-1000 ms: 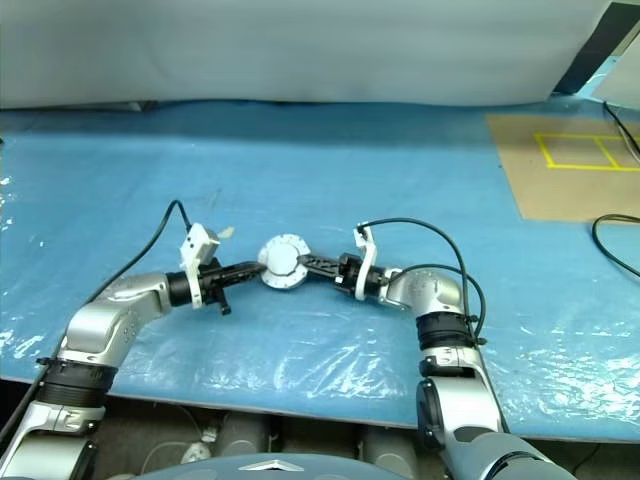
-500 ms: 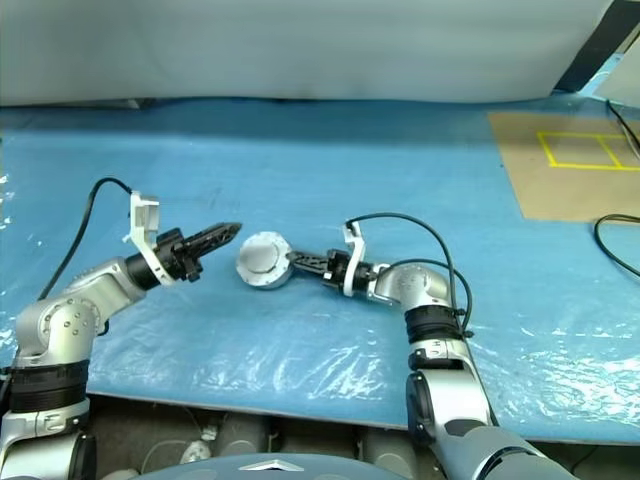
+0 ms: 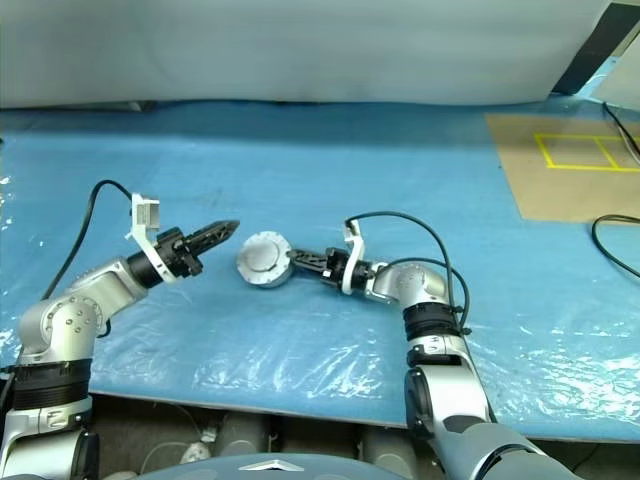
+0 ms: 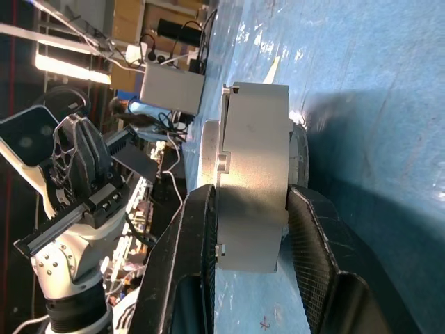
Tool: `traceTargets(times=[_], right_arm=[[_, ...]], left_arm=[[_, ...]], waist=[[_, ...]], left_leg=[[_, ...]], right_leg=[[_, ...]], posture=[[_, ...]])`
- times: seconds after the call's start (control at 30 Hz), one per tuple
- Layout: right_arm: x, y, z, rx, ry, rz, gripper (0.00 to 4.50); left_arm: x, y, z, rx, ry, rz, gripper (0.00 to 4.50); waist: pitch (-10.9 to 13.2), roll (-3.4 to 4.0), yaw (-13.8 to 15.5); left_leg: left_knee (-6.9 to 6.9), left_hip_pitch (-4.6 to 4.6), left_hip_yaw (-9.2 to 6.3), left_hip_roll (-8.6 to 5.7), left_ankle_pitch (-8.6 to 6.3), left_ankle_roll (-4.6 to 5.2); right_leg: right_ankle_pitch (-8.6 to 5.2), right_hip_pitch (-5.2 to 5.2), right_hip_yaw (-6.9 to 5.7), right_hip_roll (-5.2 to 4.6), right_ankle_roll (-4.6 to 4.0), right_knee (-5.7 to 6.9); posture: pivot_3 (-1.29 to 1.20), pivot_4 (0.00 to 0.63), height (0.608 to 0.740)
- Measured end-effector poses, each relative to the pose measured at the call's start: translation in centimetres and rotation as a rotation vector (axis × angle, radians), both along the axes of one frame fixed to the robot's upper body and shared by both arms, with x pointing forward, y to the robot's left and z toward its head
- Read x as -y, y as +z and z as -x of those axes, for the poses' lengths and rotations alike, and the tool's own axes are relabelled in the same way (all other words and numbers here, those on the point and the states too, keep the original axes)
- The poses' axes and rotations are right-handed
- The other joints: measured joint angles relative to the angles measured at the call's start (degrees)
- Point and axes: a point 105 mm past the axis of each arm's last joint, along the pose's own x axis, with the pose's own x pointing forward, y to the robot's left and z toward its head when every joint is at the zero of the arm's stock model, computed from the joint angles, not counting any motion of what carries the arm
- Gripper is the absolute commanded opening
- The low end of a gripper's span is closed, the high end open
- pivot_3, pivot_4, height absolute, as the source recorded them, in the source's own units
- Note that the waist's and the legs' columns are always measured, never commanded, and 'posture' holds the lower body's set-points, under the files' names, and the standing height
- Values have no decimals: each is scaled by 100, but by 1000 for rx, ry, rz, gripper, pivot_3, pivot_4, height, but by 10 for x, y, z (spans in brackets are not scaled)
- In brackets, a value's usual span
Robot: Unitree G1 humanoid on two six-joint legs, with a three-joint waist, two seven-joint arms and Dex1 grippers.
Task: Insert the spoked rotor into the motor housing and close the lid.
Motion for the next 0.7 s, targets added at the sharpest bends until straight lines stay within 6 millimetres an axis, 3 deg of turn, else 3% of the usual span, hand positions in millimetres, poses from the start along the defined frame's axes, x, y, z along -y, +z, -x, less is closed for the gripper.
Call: traceTargets(times=[0.23, 0.4, 0.53, 0.63, 0.7], right_arm=[[16, 6, -5, -63, -56, -35, 1111], [27, 16, -6, -66, -90, -68, 1111], [28, 45, -7, 1, -108, -153, 1111], [27, 64, -7, 49, -118, -206, 1111], [26, 76, -7, 72, -116, -227, 1111]], left_arm=[[-13, 24, -1, -21, 9, 187, 0], [-23, 27, -2, -75, 31, 344, 0], [-31, 3, -2, -178, 93, 458, 0], [-32, -17, 1, -258, 131, 500, 560], [-30, -27, 5, -297, 141, 546, 1183]], waist=[[0, 1, 80], [1, 0, 137], [1, -1, 134], [2, -2, 134], [2, -3, 140]], left_leg=[[0, -35, 1, -3, 1, -1], [5, -86, 1, -8, 1, -3], [5, -101, -3, -4, -12, -25], [5, -102, -4, -3, -15, -30], [6, -102, -4, -4, -15, -30]], right_leg=[[2, -28, -3, 0, 2, -4], [19, -76, -15, 6, 29, 5], [19, -85, -21, 27, 29, 0], [19, -85, -22, 28, 29, -3], [20, -85, -21, 27, 30, -4]], posture=[[0, 150, 740], [0, 150, 740], [0, 150, 740], [0, 150, 740], [0, 150, 740]])
